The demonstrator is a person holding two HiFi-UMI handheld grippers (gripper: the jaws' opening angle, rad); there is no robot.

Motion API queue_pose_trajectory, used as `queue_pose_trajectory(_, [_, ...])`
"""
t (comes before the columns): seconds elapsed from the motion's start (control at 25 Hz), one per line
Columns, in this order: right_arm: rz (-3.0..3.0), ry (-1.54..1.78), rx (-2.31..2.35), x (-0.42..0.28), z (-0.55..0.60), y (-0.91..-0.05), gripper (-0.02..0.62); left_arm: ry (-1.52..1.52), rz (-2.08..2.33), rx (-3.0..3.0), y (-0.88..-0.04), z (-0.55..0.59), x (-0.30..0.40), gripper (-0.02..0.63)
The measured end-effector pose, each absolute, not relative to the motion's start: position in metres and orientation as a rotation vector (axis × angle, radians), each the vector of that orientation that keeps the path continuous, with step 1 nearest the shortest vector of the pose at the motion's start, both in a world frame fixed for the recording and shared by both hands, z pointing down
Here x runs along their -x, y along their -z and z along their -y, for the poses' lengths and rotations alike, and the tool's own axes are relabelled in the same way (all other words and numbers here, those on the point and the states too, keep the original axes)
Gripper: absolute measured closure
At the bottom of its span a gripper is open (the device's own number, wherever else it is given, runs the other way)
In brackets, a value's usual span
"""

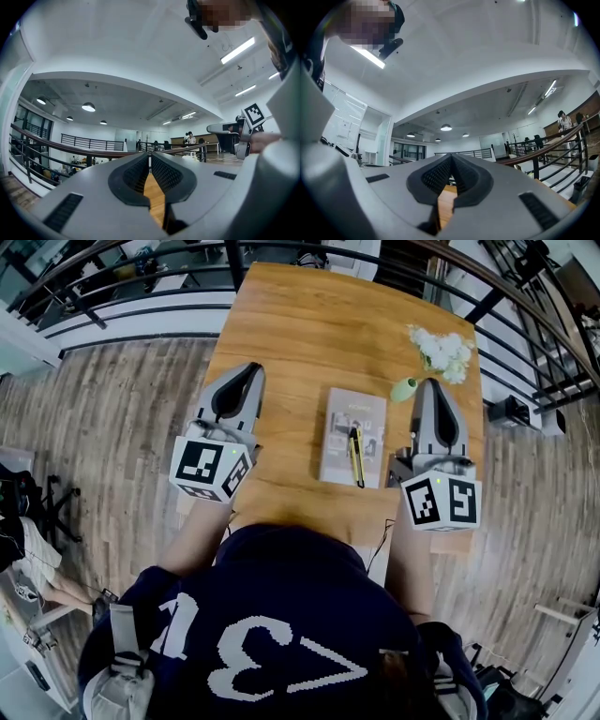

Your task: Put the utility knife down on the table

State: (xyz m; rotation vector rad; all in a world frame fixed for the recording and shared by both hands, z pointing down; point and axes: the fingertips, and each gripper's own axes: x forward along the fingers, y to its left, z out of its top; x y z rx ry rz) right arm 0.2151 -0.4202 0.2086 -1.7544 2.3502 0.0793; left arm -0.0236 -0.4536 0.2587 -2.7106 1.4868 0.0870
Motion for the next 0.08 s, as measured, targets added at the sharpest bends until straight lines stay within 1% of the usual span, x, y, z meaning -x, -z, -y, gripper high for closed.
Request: queue_pose_trajectory(0.08, [-2.351,-0.082,1.748,-0.214,0.4167,-0.209,0.571,-0.086,-1.488,2.709,-0.2603,0.4509,0.0236,0.578])
